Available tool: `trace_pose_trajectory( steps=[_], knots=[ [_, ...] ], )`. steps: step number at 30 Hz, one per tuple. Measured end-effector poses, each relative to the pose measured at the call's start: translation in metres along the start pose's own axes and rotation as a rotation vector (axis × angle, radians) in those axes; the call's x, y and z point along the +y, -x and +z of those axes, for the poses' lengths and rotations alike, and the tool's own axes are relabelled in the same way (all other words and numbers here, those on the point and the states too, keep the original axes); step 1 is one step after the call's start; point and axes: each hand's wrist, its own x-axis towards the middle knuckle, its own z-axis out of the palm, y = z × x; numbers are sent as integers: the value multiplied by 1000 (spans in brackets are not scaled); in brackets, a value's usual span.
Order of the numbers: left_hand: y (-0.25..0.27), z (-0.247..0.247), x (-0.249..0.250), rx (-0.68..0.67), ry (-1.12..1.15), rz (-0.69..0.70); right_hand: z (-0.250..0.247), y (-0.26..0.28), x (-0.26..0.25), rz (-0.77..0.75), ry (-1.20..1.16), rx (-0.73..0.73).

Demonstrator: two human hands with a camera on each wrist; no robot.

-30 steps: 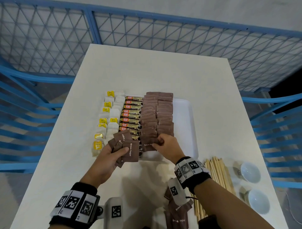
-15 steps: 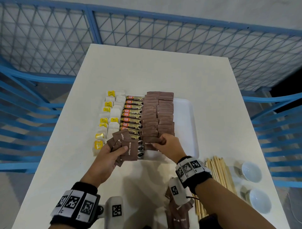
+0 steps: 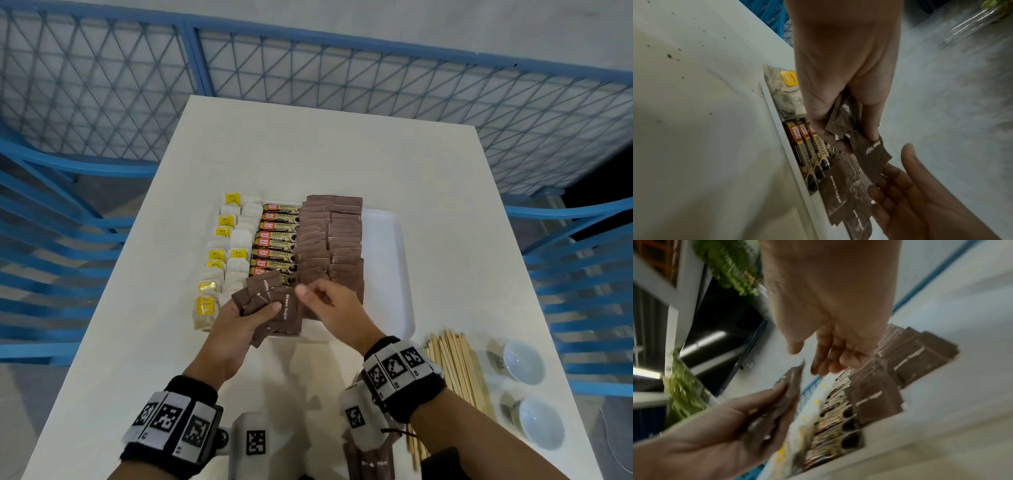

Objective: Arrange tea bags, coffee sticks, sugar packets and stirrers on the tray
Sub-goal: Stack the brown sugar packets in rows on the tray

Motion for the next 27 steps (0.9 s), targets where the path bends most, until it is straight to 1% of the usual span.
trace_pose_trajectory(
  steps=[1,2,5,8,10,11,14,16,20,22,27],
  knots=[
    [0,0,0,-3,-1,4,3,1,-1,21,-48,-56],
    [0,1,0,-2,2,7,4,1,0,31,-78,-80],
    [-1,-1,-2,9,5,8,4,1,5,90,-159,-95],
    [-1,-5,-3,34,5,-5,-5,5,4,177,-379,-132],
    [-1,-8,-3,46,7,-13,-15,7,6,183,-466,-116],
    [-1,-9,-3,51,7,-13,-20,8,9,179,-467,-92],
    [-1,-11,-2,59,27,-13,-31,5,21,146,-307,-7],
    [0,-10,-2,55,29,-15,-33,3,29,134,-172,3],
    [0,-10,-1,60,37,-19,-29,0,34,83,245,-8],
    [1,-9,0,52,33,-20,-24,-2,32,76,313,-2],
    [3,-9,2,54,44,-30,-13,-8,29,53,324,58]
  ],
)
